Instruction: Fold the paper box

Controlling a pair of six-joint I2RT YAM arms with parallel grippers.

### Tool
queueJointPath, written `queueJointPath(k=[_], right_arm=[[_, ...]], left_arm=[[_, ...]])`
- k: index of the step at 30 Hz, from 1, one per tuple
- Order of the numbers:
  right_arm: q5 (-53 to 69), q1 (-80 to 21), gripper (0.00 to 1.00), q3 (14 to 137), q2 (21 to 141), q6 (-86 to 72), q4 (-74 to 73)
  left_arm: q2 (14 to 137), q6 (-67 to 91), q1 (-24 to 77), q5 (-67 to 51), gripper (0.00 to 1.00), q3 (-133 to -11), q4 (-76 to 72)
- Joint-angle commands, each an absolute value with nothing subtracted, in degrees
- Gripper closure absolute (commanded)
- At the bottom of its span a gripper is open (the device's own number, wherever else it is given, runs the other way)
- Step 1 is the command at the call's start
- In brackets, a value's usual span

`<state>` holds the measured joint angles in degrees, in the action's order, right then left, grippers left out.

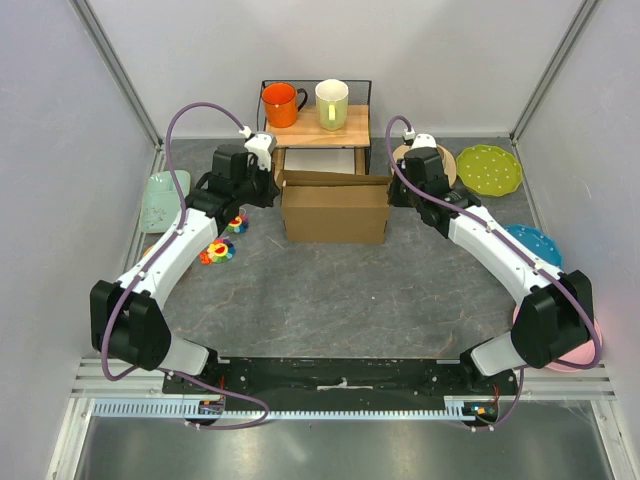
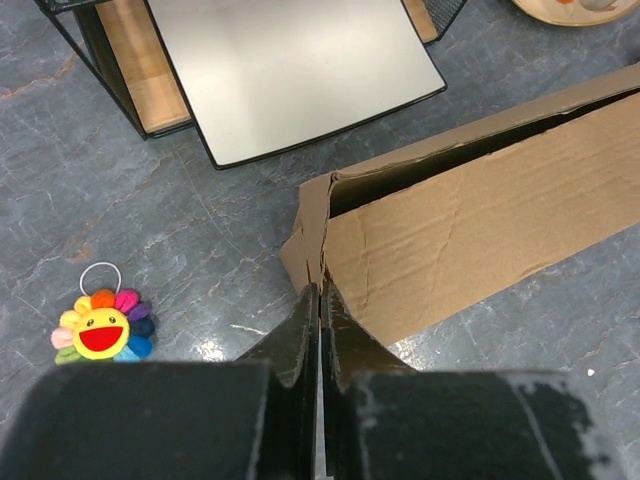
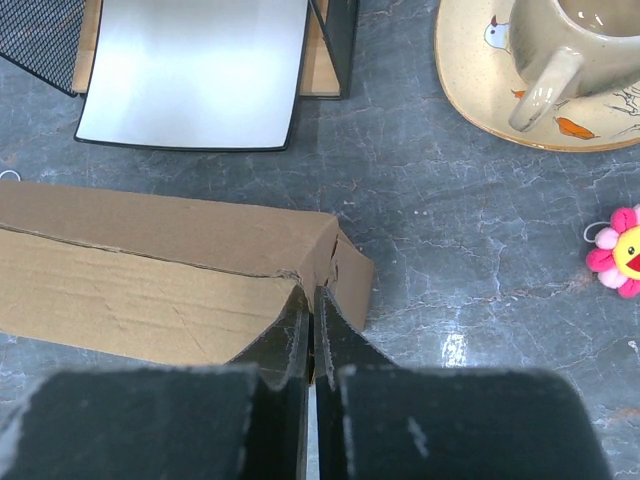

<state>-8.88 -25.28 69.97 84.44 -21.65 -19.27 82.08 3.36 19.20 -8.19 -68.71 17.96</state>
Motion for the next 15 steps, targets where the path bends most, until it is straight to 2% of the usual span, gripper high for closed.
queueJointPath(k=[1,15], right_arm=[[-5.5,-25.9,1.0,66.3,87.9,-22.2,-30.4],[-5.3,-25.8,1.0,65.9,88.1,-22.4,-30.1]], left_arm=[[81.5,4.7,19.0,-11.9,0.98,-73.2,16.5],[83.0,9.9,19.3,-14.5,0.98,-69.0,17.1]])
